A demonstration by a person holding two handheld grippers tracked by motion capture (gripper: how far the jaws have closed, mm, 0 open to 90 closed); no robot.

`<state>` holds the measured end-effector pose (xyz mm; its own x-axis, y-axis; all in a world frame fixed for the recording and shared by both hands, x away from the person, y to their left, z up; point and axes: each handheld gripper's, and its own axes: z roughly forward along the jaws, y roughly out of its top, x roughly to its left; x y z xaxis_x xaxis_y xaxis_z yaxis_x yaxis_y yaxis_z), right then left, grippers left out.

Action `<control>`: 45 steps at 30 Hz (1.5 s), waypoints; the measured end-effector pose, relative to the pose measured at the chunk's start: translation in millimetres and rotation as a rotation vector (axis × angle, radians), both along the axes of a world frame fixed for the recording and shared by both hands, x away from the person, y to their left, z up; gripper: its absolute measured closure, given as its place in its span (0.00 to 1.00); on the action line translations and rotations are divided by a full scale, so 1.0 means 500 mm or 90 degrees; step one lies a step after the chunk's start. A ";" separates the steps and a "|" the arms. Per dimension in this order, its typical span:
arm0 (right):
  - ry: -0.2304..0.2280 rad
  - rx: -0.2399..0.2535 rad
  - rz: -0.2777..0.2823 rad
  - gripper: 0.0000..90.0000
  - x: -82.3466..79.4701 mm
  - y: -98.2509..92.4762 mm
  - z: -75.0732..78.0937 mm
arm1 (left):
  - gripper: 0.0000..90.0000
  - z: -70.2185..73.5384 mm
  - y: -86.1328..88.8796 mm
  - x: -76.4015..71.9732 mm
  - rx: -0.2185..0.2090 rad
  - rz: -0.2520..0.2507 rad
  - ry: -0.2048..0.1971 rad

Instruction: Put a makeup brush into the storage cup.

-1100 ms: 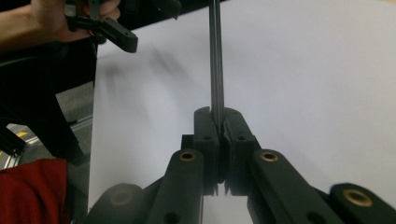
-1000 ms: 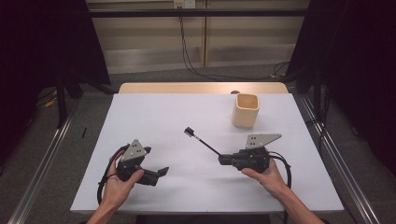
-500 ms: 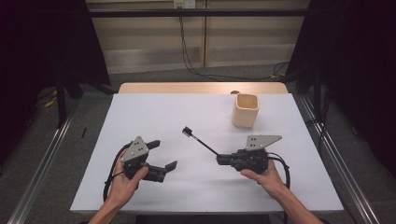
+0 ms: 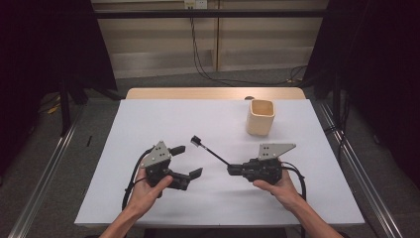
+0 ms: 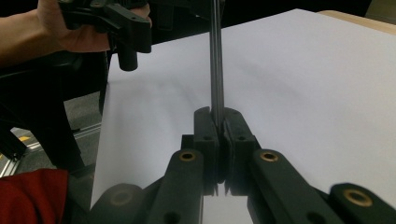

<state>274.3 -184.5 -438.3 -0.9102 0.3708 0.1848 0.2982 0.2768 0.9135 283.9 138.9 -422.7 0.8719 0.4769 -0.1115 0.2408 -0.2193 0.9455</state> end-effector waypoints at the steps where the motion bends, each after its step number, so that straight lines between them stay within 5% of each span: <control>1: 0.000 0.000 0.000 0.96 0.000 0.000 0.000 | 0.05 0.001 -0.004 0.000 -0.003 -0.004 -0.001; 7: 0.000 0.001 0.003 0.96 0.001 0.002 -0.001 | 0.09 0.008 -0.028 0.006 -0.020 -0.028 -0.006; 14: 0.001 0.000 0.004 0.96 0.001 0.003 -0.003 | 0.11 0.007 -0.045 0.009 -0.027 -0.021 -0.007; 37: 0.002 -0.004 0.014 0.96 0.003 0.014 -0.014 | 0.53 0.009 -0.053 0.015 -0.087 -0.048 0.022; 45: 0.001 -0.001 0.015 0.96 0.003 0.016 -0.016 | 0.58 0.010 -0.049 0.020 -0.104 -0.039 0.030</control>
<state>275.8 -176.4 -446.3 -0.9184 0.3493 0.1856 0.2930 0.2854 0.9125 293.7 114.4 -417.6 0.8907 0.3955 -0.2242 0.2764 -0.0794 0.9578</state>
